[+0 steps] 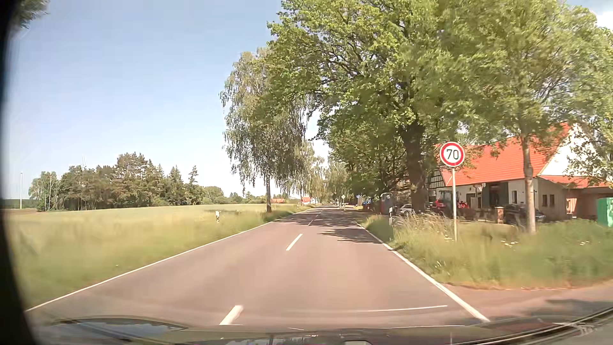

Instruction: Follow the waypoints while adhering to traffic rules and regulations

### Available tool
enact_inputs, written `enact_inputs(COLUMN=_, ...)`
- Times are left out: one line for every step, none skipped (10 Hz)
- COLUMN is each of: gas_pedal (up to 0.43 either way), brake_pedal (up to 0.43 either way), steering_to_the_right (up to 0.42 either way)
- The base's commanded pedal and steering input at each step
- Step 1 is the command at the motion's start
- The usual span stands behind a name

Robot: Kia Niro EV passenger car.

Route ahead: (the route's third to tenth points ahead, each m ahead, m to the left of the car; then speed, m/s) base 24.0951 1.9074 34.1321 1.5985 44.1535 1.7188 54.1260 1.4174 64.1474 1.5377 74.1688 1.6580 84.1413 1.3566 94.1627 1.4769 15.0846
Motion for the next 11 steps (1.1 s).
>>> enact_inputs(gas_pedal=0.22, brake_pedal=0.0, steering_to_the_right=0.001)
enact_inputs(gas_pedal=0.22, brake_pedal=0.0, steering_to_the_right=0.0)
enact_inputs(gas_pedal=0.209, brake_pedal=0.0, steering_to_the_right=0.0)
enact_inputs(gas_pedal=0.209, brake_pedal=0.0, steering_to_the_right=0.0)
enact_inputs(gas_pedal=0.197, brake_pedal=0.0, steering_to_the_right=0.0)
enact_inputs(gas_pedal=0.177, brake_pedal=0.0, steering_to_the_right=0.001)
enact_inputs(gas_pedal=0.169, brake_pedal=0.0, steering_to_the_right=0.001)
enact_inputs(gas_pedal=0.169, brake_pedal=0.0, steering_to_the_right=0.002)
enact_inputs(gas_pedal=0.169, brake_pedal=0.0, steering_to_the_right=0.001)
enact_inputs(gas_pedal=0.169, brake_pedal=0.0, steering_to_the_right=0.001)
enact_inputs(gas_pedal=0.169, brake_pedal=0.0, steering_to_the_right=0.001)
